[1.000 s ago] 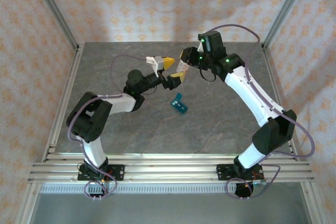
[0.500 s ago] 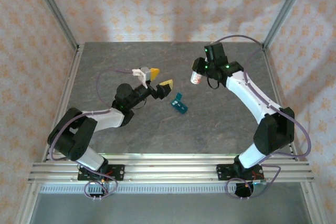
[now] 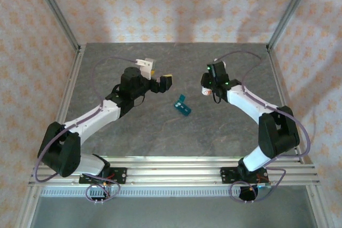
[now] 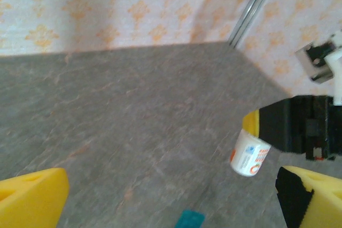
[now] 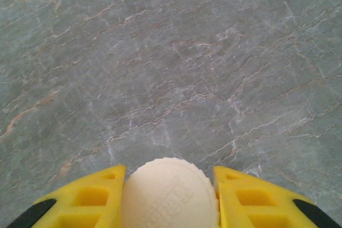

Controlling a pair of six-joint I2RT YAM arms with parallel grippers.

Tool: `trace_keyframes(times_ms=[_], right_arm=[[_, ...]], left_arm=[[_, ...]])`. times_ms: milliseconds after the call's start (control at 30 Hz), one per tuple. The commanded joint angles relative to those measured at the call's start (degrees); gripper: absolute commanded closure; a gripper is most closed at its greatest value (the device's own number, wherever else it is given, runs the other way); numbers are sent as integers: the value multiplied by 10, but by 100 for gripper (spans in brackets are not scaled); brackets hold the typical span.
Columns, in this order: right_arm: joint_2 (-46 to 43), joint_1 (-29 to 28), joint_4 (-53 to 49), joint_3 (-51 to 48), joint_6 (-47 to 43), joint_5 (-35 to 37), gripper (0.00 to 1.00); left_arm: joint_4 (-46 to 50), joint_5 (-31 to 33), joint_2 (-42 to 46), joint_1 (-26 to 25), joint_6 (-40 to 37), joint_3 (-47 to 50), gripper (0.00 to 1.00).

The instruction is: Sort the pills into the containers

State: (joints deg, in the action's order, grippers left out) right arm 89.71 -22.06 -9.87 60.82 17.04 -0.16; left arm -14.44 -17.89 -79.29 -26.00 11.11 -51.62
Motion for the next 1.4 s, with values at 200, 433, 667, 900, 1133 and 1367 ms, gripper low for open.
trace_keyframes(times_ms=[200,433,667,900,1133,1367], right_arm=[[37,2,111,-43,-3,66,84],[53,2,137,-81,23,76,76],[38,2,134,-106,27,85,40],[-18,3,96,-87,8,70,28],[-82,3,7,-39,13,-30,28],[-134,-1,-42,-58,12,-143,29]], left_arm=[[134,40,37,-1,-74,-10,0],[151,112,28,-1,-36,-31,0],[35,117,55,0,9,28,0],[-12,138,61,2,-5,58,0],[67,138,-9,3,19,-14,0],[142,98,-91,6,29,-108,0]])
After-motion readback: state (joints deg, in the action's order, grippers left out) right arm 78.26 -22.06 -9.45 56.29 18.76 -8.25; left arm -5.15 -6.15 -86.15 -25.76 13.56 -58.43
